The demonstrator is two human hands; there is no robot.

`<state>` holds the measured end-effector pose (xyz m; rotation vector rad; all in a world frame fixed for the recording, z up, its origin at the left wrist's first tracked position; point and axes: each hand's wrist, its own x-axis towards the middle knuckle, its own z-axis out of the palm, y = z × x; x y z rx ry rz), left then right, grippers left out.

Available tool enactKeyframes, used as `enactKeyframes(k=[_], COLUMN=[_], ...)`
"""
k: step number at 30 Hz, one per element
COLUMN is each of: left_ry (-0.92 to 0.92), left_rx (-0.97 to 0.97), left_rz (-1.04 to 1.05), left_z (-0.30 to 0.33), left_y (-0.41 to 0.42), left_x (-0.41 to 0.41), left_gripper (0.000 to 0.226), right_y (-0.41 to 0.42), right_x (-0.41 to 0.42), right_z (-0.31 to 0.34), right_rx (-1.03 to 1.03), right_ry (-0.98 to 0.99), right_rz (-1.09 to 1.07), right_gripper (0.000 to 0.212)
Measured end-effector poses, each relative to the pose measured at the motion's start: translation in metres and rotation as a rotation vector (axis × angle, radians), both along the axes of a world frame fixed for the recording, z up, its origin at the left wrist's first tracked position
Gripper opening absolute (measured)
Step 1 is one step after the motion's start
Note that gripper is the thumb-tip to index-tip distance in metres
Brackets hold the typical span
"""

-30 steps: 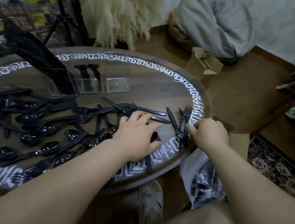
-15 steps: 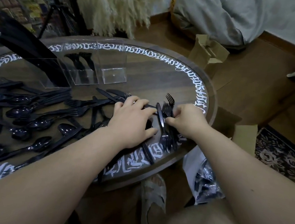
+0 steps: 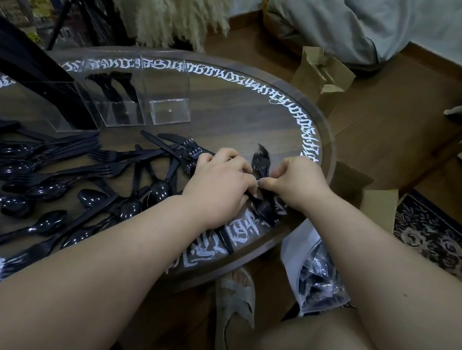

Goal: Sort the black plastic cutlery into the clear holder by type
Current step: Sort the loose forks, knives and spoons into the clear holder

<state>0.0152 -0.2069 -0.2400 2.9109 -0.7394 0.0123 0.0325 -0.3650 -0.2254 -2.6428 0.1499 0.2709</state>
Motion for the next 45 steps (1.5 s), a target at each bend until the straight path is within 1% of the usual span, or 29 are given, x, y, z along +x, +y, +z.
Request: enactKeyframes(k=[4, 7, 9, 11, 14, 16, 18, 20, 22, 24, 25, 29, 34, 36, 38, 40, 42, 45], left_ry=[-0.092, -0.178, -0.202, -0.212, -0.212, -0.189, -0.157, -0.15, -0.142, -0.101, -0.073, -0.004, -0.021, -0.007, 0.044, 0.117, 0.149, 0.203], left_rx=[-0.1, -0.188, -0.194, -0.193, -0.209, -0.268, -0.337, -0.371, -0.44, -0.542, -0.579, -0.635, -0.677, -0.734, -0.779, -0.832, -0.872, -0.955], left_rz=[0.022, 0.044, 0.073, 0.122, 0.219, 0.276, 0.334, 0.384, 0.442, 0.49, 0.502, 0.525, 0.58, 0.618, 0.656, 0.676, 0.67, 0.664], left_z=[0.004, 0.011, 0.014, 0.018, 0.025, 0.029, 0.033, 0.036, 0.041, 0.049, 0.053, 0.075, 0.091, 0.084, 0.071, 0.06, 0.053, 0.05], left_y=[0.005, 0.011, 0.018, 0.028, 0.046, 0.059, 0.071, 0.081, 0.089, 0.093, 0.095, 0.109, 0.136, 0.145, 0.154, 0.16, 0.163, 0.166], left_x=[0.003, 0.006, 0.008, 0.009, 0.011, 0.01, 0.008, 0.004, -0.003, -0.012, -0.016, -0.032, -0.057, -0.07, -0.08, -0.085, -0.084, -0.079], left_gripper=[0.019, 0.016, 0.015, 0.017, 0.021, 0.024, 0.027, 0.028, 0.027, 0.023, 0.021, 0.01, 0.008, 0.015, 0.019, 0.018, 0.013, 0.009], right_y=[0.006, 0.005, 0.004, 0.004, 0.008, 0.011, 0.015, 0.022, 0.035, 0.054, 0.064, 0.1, 0.138, 0.154, 0.169, 0.181, 0.188, 0.195], right_x=[0.005, 0.005, 0.004, 0.003, 0.001, 0.0, 0.0, 0.0, -0.004, -0.011, -0.013, -0.021, -0.038, -0.049, -0.059, -0.064, -0.061, -0.053], right_z=[-0.003, -0.003, -0.003, -0.001, 0.002, 0.004, 0.006, 0.011, 0.022, 0.038, 0.046, 0.074, 0.086, 0.079, 0.069, 0.06, 0.056, 0.054], right_rx=[-0.032, 0.043, 0.104, 0.119, 0.092, 0.084, 0.144, 0.307, 0.5, 0.607, 0.639, 0.696, 0.843, 0.903, 0.958, 0.988, 1.009, 1.016], right_ry=[0.072, 0.095, 0.083, 0.071, 0.08, 0.07, 0.019, -0.011, -0.006, 0.008, 0.005, -0.005, 0.0, 0.061, 0.129, 0.169, 0.179, 0.186], right_rz=[-0.032, -0.074, -0.104, -0.108, -0.106, -0.116, -0.148, -0.177, -0.176, -0.131, -0.096, 0.017, -0.042, -0.062, -0.065, -0.044, -0.031, -0.023], right_gripper=[0.036, 0.032, 0.028, 0.023, 0.028, 0.026, 0.026, 0.03, 0.024, 0.015, 0.015, 0.023, 0.02, 0.021, 0.02, 0.015, 0.01, 0.008])
